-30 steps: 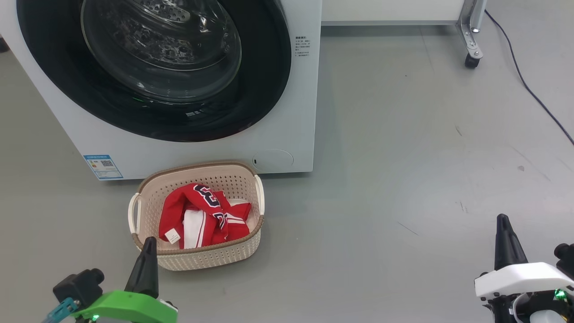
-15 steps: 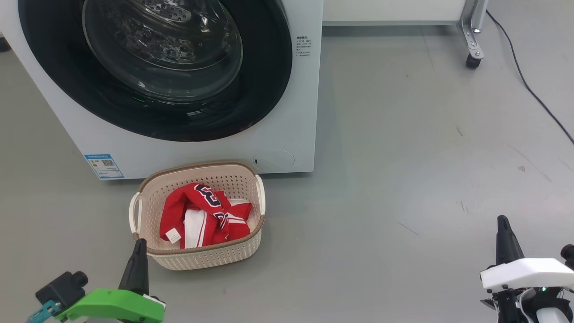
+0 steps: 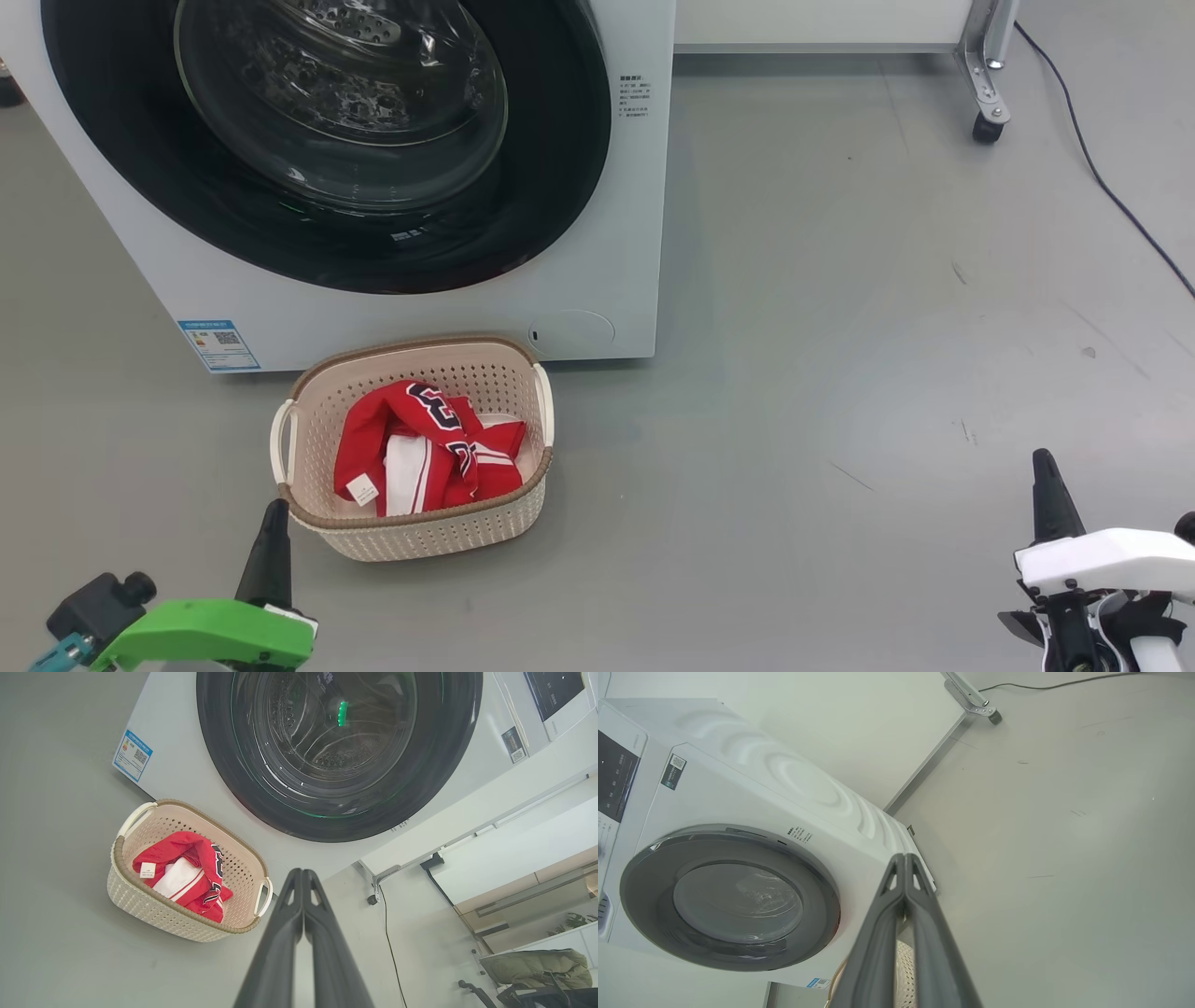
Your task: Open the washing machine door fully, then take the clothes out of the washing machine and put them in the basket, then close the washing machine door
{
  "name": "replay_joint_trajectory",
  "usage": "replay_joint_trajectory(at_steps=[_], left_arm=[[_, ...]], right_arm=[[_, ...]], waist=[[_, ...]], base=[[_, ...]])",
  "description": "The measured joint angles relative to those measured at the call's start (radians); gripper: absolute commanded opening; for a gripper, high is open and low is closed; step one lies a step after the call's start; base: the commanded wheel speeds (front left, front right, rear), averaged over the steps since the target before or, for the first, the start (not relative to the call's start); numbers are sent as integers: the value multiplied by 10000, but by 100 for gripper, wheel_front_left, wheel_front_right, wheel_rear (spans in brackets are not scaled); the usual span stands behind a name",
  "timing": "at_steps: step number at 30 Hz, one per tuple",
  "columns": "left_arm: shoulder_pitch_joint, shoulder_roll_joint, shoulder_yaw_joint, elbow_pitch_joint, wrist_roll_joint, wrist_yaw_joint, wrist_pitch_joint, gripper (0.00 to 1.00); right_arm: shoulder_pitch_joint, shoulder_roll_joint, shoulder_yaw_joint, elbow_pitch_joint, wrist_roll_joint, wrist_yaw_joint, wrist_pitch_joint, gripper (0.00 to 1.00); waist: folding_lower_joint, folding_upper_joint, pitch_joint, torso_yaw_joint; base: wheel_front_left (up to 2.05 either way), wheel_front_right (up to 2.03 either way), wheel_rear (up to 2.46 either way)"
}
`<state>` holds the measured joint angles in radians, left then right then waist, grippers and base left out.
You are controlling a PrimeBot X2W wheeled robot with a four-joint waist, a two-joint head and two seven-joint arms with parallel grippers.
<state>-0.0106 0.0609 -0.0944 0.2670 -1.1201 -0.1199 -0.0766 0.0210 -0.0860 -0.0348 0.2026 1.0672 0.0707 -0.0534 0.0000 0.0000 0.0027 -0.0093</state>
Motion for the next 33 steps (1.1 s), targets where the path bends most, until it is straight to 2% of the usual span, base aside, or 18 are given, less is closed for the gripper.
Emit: replay_joint_trajectory(at_steps=[33], left_arm=[[-221,36,869,42,-3758,0,1034,0]], right_arm=[[-591,311,-681,537,3883,339,1166,0]], waist=[[0,0,0,68]], base=[[0,0,0]])
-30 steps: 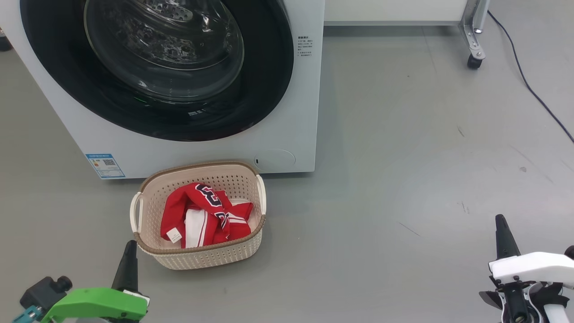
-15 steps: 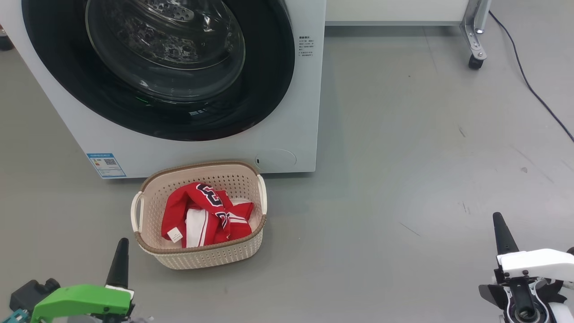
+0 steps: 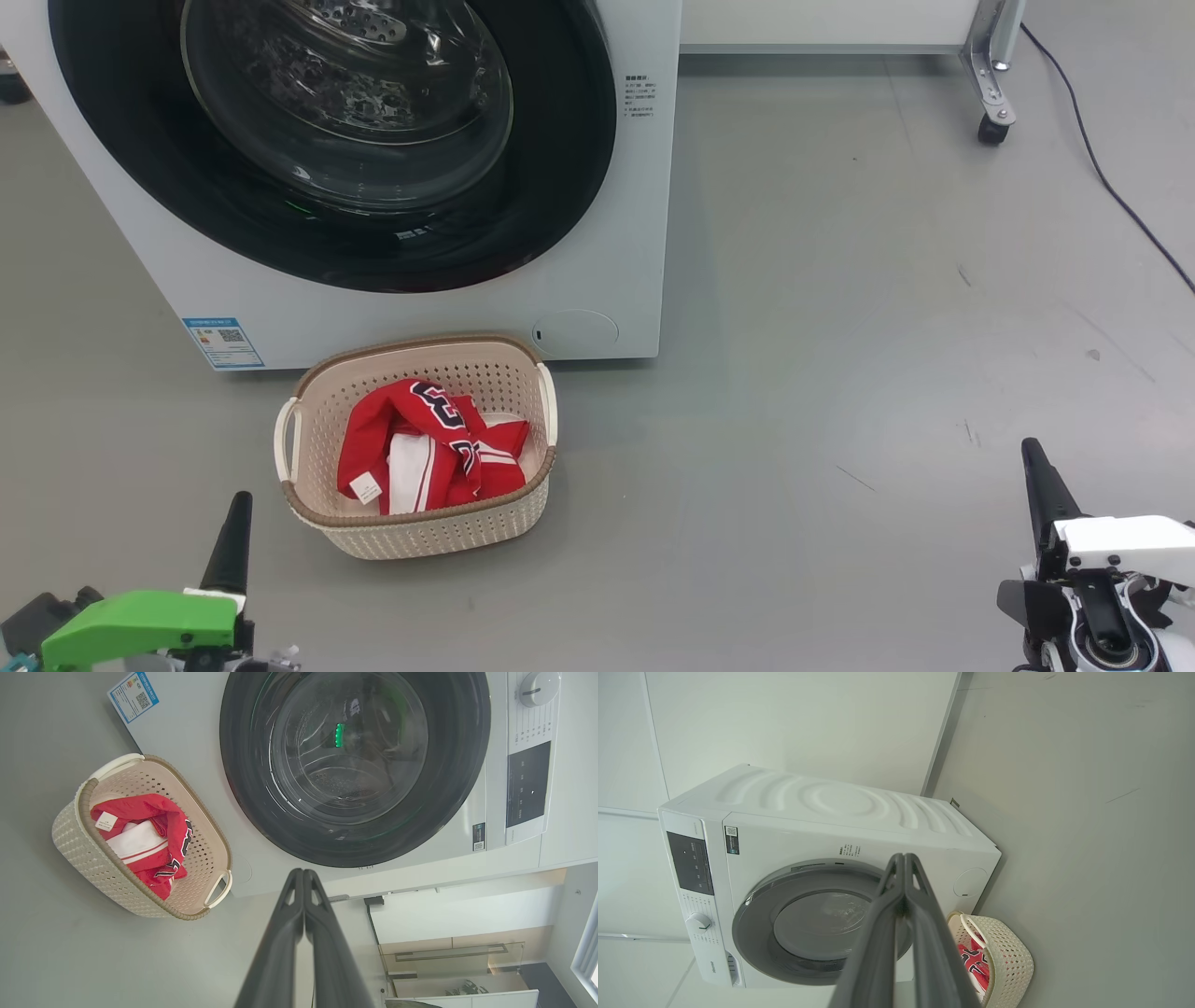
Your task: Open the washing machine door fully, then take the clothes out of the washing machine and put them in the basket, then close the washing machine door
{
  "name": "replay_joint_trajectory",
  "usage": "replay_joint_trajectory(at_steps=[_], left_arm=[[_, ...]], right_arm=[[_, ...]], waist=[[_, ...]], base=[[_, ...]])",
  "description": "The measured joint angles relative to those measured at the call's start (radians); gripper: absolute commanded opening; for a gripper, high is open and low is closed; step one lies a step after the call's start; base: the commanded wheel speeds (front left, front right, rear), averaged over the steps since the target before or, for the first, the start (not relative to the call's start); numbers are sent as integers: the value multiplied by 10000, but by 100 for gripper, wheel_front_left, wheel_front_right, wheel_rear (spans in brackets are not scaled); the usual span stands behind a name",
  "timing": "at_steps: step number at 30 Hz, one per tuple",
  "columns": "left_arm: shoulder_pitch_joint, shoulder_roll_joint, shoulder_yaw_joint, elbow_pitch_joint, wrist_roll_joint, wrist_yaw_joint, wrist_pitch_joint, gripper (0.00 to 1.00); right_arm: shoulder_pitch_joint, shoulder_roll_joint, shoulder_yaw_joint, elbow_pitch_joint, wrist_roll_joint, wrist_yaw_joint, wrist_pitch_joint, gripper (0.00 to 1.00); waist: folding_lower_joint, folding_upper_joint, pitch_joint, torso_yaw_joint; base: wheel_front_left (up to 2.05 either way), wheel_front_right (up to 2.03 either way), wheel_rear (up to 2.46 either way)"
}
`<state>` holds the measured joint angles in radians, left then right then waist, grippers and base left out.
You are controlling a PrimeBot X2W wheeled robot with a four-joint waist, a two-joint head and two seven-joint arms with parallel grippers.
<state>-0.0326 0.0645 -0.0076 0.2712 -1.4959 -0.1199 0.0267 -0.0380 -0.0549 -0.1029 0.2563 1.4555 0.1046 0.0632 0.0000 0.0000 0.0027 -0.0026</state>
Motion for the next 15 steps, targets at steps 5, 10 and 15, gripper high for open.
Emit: replay_joint_trajectory(at_steps=[5,10,15], left_arm=[[-75,2,102,8,-593,0,165,0],[-159,4,247,12,-1175,0,336,0],[-198,6,328,19,-1519,-2,355,0]], right_arm=[[-59,65,-109,90,587,79,125,0],[-192,109,-207,140,1172,105,322,0],[-199,136,-257,194,1473,169,403,0]], waist=[[0,0,0,10],[0,0,0,21],[0,0,0,24]], base=[[0,0,0],[0,0,0],[0,0,0]])
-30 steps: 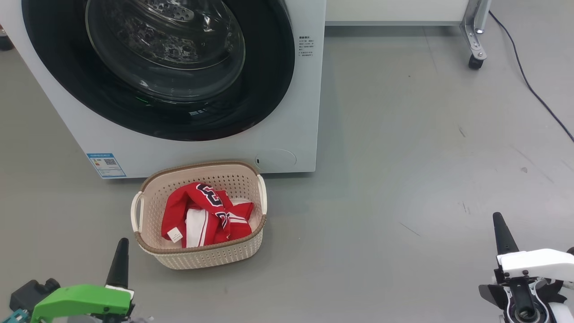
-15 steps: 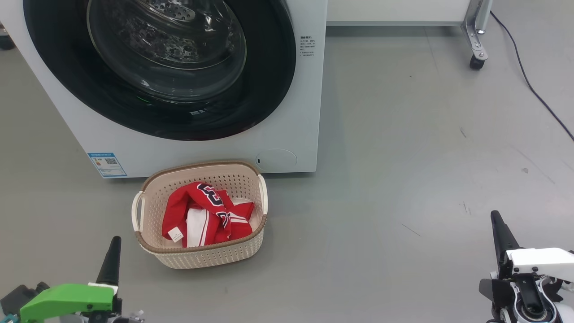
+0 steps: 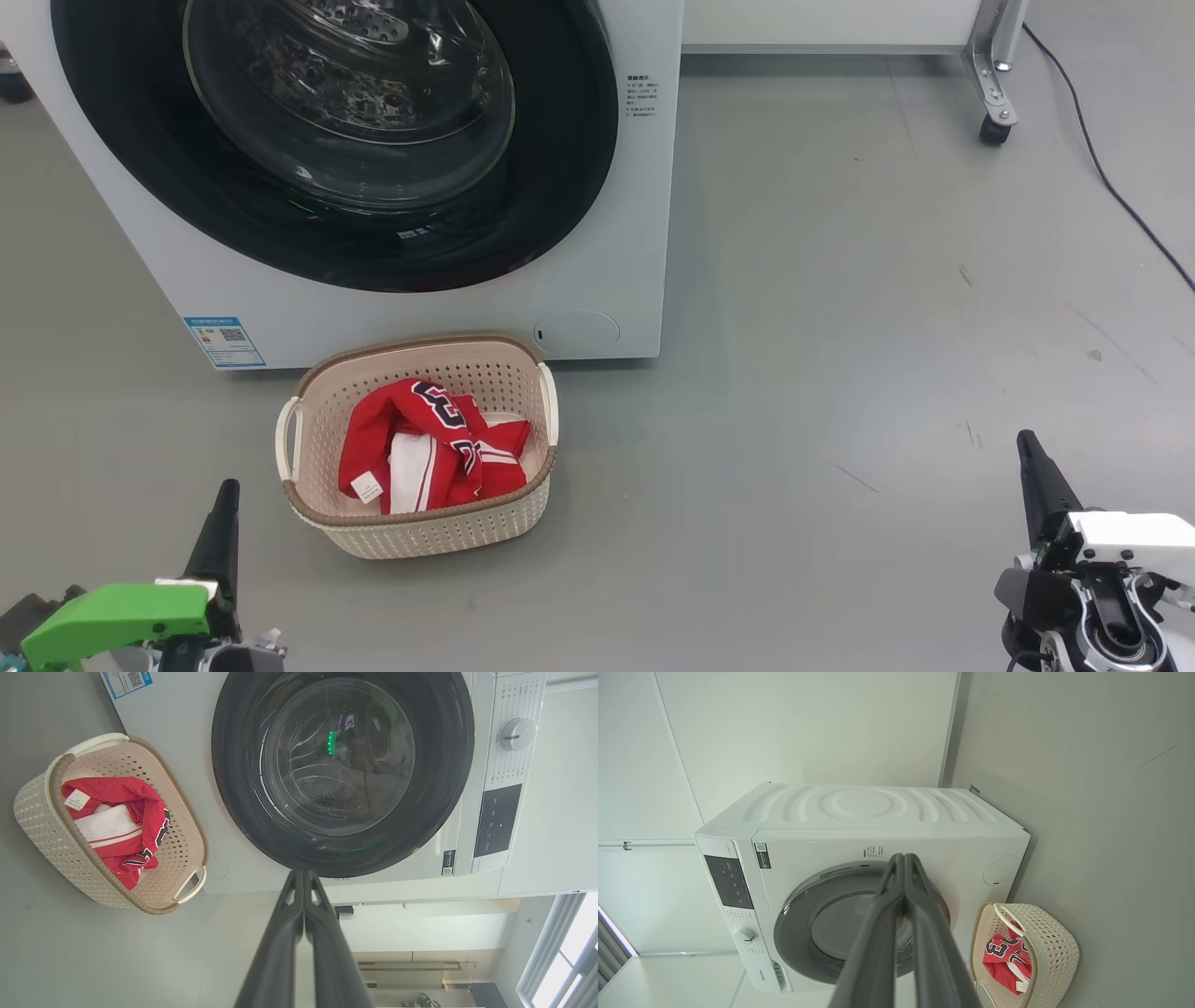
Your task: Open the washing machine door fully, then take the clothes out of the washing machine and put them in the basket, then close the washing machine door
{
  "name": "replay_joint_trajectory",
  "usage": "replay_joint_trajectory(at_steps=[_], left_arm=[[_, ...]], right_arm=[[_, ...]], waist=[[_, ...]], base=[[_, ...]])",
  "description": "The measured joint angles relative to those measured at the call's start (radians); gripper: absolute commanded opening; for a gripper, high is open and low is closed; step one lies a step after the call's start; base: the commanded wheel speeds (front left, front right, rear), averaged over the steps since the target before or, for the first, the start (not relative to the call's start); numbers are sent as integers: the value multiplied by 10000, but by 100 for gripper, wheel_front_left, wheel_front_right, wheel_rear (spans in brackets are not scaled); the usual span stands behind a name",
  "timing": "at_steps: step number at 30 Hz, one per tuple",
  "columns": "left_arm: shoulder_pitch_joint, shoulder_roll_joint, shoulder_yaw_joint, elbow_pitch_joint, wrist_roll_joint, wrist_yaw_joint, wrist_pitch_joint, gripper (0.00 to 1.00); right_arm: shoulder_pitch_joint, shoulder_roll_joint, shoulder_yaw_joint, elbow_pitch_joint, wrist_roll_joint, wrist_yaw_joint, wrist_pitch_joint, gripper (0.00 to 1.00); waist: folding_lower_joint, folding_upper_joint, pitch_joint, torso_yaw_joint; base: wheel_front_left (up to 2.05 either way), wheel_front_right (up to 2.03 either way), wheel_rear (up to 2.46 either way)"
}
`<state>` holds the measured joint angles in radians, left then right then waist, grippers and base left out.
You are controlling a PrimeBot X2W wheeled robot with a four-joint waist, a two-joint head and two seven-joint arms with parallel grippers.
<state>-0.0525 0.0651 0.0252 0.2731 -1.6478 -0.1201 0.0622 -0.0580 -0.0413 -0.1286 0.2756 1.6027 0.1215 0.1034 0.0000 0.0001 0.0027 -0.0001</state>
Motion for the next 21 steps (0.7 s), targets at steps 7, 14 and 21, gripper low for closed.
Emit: replay_joint_trajectory(at_steps=[7,14,21], left_arm=[[0,0,4,17,0,0,0,0],[-1,0,10,31,0,0,69,0],[-2,0,13,40,0,0,69,0]], right_arm=[[-3,4,-4,2,0,0,0,0],[-3,4,-6,2,0,0,12,0],[-4,6,-8,2,0,0,13,0]], waist=[[0,0,0,0],[0,0,0,1],[0,0,0,0]], base=[[0,0,0],[0,0,0],[0,0,0]])
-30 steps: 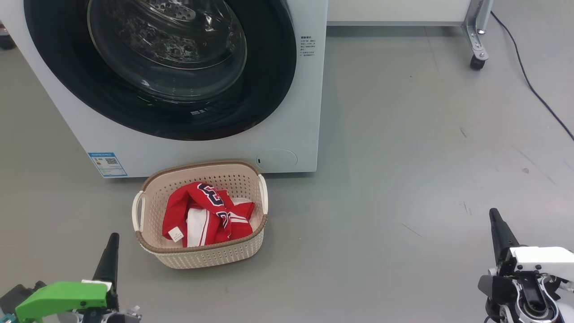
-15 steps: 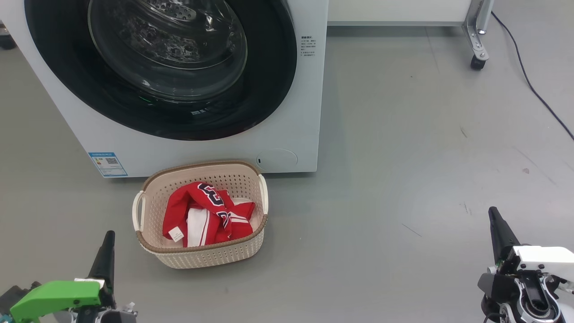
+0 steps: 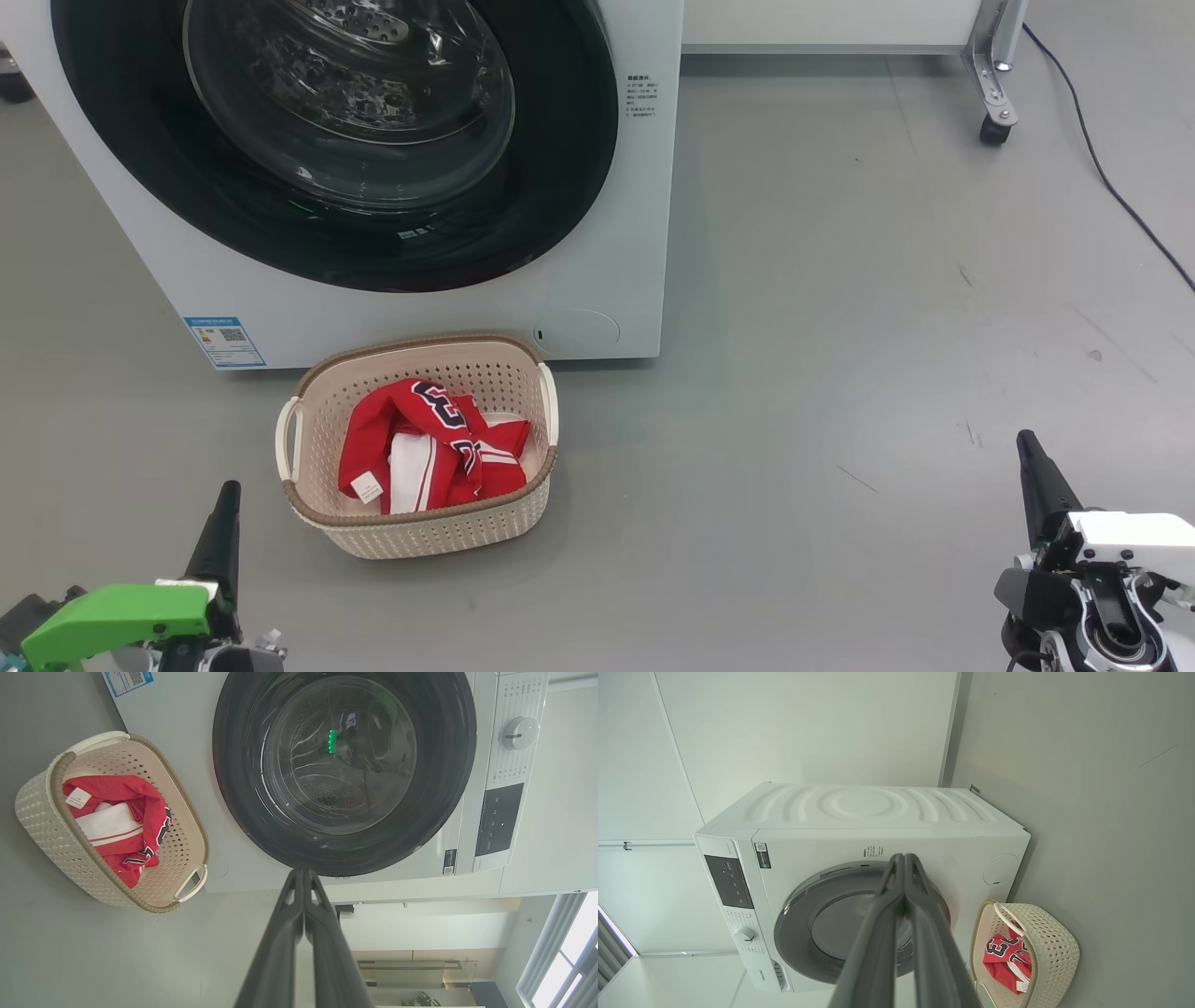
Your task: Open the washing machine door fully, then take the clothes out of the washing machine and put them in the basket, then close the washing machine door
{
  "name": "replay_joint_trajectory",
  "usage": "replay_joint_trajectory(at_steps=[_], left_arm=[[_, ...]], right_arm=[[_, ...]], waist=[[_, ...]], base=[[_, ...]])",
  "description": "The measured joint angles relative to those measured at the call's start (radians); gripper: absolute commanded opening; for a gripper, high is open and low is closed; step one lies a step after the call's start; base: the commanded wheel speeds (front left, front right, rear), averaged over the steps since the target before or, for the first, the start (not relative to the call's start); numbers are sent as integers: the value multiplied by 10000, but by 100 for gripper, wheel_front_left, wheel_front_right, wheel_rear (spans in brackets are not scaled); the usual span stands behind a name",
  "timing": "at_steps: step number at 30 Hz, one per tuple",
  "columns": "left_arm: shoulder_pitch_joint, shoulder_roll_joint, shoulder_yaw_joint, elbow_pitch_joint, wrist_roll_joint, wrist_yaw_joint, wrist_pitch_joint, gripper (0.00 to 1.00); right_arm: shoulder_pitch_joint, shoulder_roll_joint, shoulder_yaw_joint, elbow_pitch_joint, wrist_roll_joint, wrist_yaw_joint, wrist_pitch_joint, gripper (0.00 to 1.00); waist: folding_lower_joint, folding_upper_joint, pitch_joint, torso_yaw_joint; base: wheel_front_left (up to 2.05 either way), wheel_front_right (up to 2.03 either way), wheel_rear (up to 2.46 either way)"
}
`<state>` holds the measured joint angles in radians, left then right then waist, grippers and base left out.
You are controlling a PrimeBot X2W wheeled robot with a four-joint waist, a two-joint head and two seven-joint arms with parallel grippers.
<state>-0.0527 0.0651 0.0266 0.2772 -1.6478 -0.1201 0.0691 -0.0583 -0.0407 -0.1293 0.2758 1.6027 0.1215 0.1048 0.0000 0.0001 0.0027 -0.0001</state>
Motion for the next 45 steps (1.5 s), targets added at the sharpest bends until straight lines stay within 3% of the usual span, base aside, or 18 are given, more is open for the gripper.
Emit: replay_joint_trajectory(at_steps=[45], left_arm=[[-8,-2,31,17,0,0,2,0]], right_arm=[[-1,2,-12,-2,0,0,0,0]], waist=[[0,0,0,1]], base=[[0,0,0]])
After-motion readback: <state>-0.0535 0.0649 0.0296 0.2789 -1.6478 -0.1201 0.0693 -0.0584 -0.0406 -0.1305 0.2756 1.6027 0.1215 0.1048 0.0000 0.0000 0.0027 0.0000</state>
